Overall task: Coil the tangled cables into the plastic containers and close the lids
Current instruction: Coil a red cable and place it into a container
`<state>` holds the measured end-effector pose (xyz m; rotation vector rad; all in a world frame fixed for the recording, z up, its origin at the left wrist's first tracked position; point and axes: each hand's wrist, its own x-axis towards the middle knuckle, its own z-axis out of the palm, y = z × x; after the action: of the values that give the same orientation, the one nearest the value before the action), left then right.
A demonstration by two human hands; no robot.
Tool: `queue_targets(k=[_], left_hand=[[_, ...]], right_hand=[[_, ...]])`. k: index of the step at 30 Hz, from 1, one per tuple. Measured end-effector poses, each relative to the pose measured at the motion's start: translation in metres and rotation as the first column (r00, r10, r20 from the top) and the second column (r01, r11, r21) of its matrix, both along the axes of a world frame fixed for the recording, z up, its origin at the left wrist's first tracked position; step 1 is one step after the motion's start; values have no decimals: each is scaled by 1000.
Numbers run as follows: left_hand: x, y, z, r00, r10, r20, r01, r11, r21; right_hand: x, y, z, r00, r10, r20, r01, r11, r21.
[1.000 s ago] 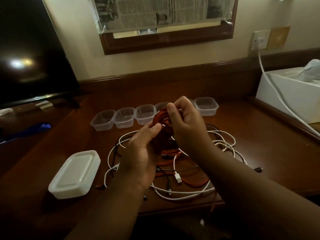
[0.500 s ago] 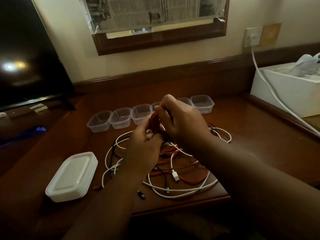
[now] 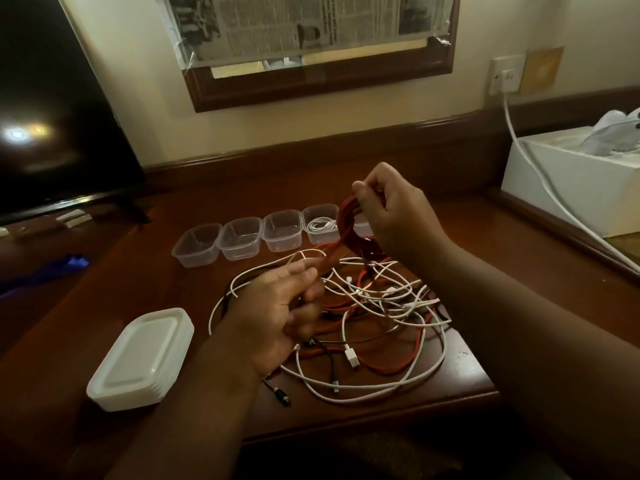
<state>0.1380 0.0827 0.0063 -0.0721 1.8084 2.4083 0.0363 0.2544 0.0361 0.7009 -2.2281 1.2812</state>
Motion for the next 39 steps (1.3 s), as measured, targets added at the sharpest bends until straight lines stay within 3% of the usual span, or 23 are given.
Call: queue_targets(k=[2,4,7,9,11,12,15,20,24,26,29,31,39], left_hand=[[1,-4,-3,999,-37,-22,32,981,-193],[-1,-5,-7,997,28,-75,-54,928,-369],[-5,-1,-10,947,198,-253,-307,790,-530],[-7,4,-10,914,228,-337,-383,758,-527],[-8,12,-8,911,257,-323,-390,793,-468],[-8,17,-6,921,274,-276,-368,844,-391],[-8,28,-2,934,319,-163,-335,938,-85],[-4,41,-3,899,378,-222,-395,918,-36],[0,51,-1,919,362,-155,-327,921,210],[1,50,1,919,357,-167,-323,925,201],[-2,50,-1,892,380,-244,-398,917,-26],[-3,52,-2,872,405,-275,-439,896,-72],[-11,43,-10,889,418,-186,-387,904,181]], right_hand=[[-1,3,7,992,25,121,-9,991,-136],[4,6,15,939,106,328,2,950,-312],[17,-1,14,678,407,613,86,783,-616],[27,-12,11,529,611,589,196,587,-785],[34,-24,5,506,684,525,258,461,-849],[37,-29,2,539,672,508,263,439,-859],[44,-40,-3,702,556,445,184,463,-867],[44,-47,-9,819,387,424,165,549,-819],[44,-51,-13,839,364,404,137,578,-805],[46,-52,-17,834,383,396,111,587,-802],[45,-53,-20,848,364,386,99,605,-790],[43,-53,-20,860,338,382,85,642,-762],[35,-52,-29,900,283,331,-49,822,-568]])
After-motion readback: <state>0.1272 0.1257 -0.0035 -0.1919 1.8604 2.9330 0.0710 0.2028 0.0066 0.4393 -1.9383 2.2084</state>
